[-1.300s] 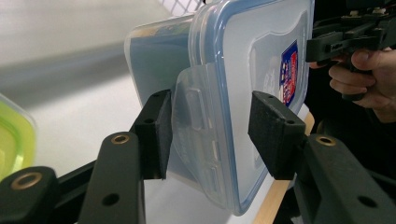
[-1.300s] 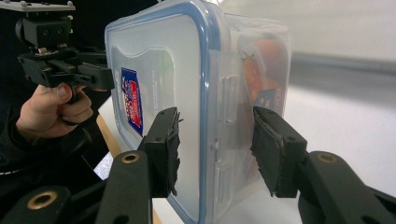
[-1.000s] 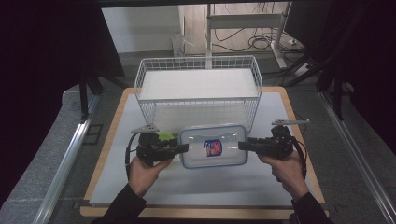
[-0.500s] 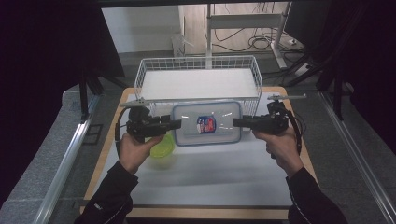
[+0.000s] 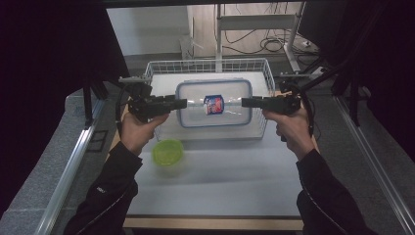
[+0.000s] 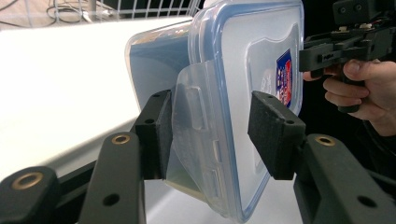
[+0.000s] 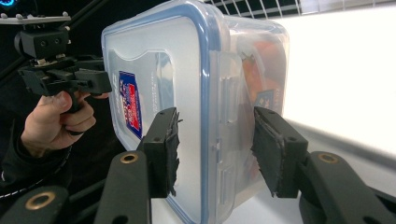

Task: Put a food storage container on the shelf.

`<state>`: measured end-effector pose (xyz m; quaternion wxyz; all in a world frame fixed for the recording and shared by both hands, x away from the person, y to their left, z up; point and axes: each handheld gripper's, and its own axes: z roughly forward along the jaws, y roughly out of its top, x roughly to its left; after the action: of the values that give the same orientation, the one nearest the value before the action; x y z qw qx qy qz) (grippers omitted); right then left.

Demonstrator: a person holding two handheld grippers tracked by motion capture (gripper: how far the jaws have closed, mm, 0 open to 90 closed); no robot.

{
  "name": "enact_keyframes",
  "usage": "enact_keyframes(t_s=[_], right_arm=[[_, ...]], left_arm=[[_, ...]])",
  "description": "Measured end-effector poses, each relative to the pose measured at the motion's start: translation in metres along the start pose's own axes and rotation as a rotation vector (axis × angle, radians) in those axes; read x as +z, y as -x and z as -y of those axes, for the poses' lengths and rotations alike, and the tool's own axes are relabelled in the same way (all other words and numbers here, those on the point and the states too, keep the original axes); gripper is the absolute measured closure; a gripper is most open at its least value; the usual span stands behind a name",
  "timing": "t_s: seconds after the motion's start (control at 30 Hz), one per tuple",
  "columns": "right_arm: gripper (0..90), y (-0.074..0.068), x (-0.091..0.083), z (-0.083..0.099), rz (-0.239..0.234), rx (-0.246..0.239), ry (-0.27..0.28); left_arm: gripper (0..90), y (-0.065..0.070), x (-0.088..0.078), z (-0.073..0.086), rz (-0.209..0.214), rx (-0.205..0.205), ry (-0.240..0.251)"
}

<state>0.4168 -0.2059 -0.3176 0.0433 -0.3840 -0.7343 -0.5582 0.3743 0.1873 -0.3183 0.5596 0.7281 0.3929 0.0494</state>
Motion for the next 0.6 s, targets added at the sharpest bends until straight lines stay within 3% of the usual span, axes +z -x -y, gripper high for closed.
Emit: enact_keyframes(t_s=[0.33, 0.6], right_arm=[[52.2, 0.004, 0.017, -0.040, 0.018, -0.025, 0.004], [52.2, 0.021, 0.028, -0.054, 0.017, 0.015, 0.026]], left_arm=[[50.8, -0.027, 0.003, -0.027, -0.005, -0.018, 0.024], [50.6, -0.041, 0.013, -0.035, -0.014, -0.037, 0.036]])
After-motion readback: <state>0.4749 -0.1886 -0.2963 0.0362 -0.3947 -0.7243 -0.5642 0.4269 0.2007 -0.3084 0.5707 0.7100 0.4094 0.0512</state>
